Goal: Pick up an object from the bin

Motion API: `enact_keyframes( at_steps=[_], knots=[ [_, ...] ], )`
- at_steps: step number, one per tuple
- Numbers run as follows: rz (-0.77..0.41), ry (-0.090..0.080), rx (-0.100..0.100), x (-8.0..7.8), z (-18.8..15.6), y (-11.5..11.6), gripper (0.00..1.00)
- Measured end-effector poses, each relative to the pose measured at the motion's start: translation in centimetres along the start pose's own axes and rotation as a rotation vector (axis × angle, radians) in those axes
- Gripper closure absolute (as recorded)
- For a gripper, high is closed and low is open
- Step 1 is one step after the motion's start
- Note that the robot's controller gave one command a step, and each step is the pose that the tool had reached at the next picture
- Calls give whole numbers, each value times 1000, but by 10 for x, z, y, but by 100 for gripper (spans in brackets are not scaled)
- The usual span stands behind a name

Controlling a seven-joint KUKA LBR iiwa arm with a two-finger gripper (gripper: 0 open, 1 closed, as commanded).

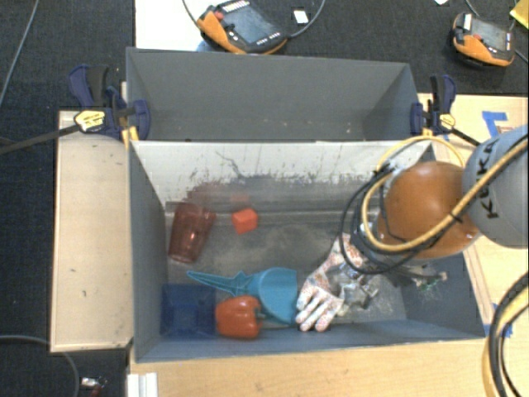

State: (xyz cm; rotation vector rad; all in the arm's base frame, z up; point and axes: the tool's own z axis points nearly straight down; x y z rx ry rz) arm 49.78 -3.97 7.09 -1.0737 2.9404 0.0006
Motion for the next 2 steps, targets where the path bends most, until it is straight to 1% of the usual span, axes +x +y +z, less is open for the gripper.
enact_keyframes(
  at_steps=[1,2],
  knots=[
    [2,5,-6,1,-43,2,100],
    [3,-1,0,-1,-72,0,100]
  ],
)
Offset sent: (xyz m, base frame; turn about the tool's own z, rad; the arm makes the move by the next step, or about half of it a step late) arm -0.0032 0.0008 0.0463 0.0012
